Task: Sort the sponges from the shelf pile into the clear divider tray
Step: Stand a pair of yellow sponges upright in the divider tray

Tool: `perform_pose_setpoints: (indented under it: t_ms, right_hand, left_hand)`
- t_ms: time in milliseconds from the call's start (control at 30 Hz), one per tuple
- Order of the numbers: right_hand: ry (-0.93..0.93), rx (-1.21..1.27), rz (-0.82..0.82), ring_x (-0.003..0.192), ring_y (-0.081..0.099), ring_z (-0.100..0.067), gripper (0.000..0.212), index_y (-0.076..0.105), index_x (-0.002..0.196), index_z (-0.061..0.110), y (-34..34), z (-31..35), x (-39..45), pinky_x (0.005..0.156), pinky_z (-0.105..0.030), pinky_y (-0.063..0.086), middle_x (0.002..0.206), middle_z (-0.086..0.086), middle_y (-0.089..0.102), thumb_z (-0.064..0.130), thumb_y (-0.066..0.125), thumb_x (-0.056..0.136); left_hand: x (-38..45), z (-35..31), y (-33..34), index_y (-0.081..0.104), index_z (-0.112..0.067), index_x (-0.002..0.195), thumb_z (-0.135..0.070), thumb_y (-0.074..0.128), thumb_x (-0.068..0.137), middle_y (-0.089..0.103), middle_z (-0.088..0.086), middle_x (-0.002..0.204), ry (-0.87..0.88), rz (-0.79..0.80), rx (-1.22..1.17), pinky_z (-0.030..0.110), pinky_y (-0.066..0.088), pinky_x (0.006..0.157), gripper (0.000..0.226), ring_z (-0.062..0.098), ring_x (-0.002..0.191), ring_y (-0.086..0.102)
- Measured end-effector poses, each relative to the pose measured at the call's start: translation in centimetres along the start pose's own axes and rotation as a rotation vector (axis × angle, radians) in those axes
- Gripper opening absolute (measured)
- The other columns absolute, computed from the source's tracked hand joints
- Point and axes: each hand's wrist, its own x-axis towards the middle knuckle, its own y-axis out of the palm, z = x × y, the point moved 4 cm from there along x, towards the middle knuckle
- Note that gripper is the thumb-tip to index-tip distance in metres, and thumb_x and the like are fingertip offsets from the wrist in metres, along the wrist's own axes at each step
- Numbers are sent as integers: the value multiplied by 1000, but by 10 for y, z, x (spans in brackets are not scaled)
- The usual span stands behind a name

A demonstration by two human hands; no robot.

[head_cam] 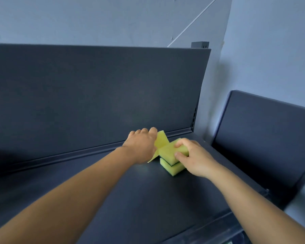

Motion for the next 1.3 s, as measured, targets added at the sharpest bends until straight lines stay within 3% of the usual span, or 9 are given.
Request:
perform_pose_setpoints:
  t_ms: [200, 300, 400, 533, 633, 800, 967, 1133, 1300]
  right_hand:
    - [-126, 79, 94, 91, 52, -17, 49, 40, 124, 41, 16, 47, 4, 63, -26, 48, 124, 7, 42, 18, 58, 84]
    - [-179, 71, 119, 100, 51, -20, 69, 33, 136, 40, 25, 75, 4, 53, -23, 47, 136, 6, 37, 10, 59, 80]
    - [-205, 67, 148, 99, 49, -21, 78, 26, 143, 36, 36, 99, 1, 45, -17, 38, 144, 4, 33, 8, 58, 78]
    - [-244, 74, 129, 108, 48, -17, 68, 33, 141, 33, 47, 123, -7, 69, -24, 42, 139, 4, 38, 10, 59, 82]
    - [-310, 75, 88, 101, 44, -14, 56, 41, 136, 32, 51, 140, -14, 79, -26, 37, 131, 4, 43, 12, 58, 86]
    - [-391, 141, 25, 109, 47, -13, 46, 50, 129, 29, 52, 171, -28, 84, -23, 34, 130, 8, 50, 12, 56, 87]
    - [-461, 191, -23, 107, 49, -8, 42, 54, 126, 28, 51, 204, -48, 84, -19, 32, 124, 14, 55, 15, 58, 87]
    - [-531, 271, -50, 86, 51, -6, 38, 59, 118, 32, 60, 247, -69, 78, -23, 39, 109, 11, 54, 17, 63, 84]
    - [-610, 299, -24, 94, 52, -9, 37, 60, 117, 30, 82, 293, -94, 79, -21, 37, 108, 11, 53, 17, 66, 82]
  left_hand:
    - [-44, 51, -7, 8, -31, 151, -27, 54, 87, 45, 6, 129, -123, 56, -116, 36, 46, 90, 78, 28, 120, 43]
    - [-65, 69, -11, 14, -34, 149, -26, 55, 86, 42, 4, 130, -148, 66, -97, 36, 49, 84, 76, 27, 120, 45]
    - [-84, 87, -16, 34, -30, 135, -19, 57, 81, 46, 4, 119, -213, 51, -157, 36, 52, 77, 59, 26, 102, 53]
    - [-108, 110, -25, 39, -23, 105, -11, 57, 79, 51, 2, 107, -279, -24, -280, 37, 50, 73, 33, 24, 90, 56]
    - [-125, 121, -31, 40, -27, 122, -8, 53, 80, 46, 0, 104, -300, -41, -350, 36, 51, 70, 48, 25, 89, 57]
    - [-152, 140, -46, 46, -25, 120, -9, 50, 82, 47, 4, 107, -325, -102, -390, 27, 47, 66, 41, 26, 89, 56]
    - [-183, 162, -72, 42, -27, 131, -8, 49, 84, 45, -3, 87, -327, -204, -397, 21, 38, 61, 51, 13, 74, 47]
    - [-223, 186, -94, 51, -27, 128, -20, 59, 86, 52, -2, 107, -340, -264, -336, 21, 33, 76, 43, 13, 87, 45]
    - [-272, 217, -108, 56, -23, 124, -28, 63, 86, 58, -1, 117, -424, -323, -313, 22, 36, 77, 39, 14, 87, 47]
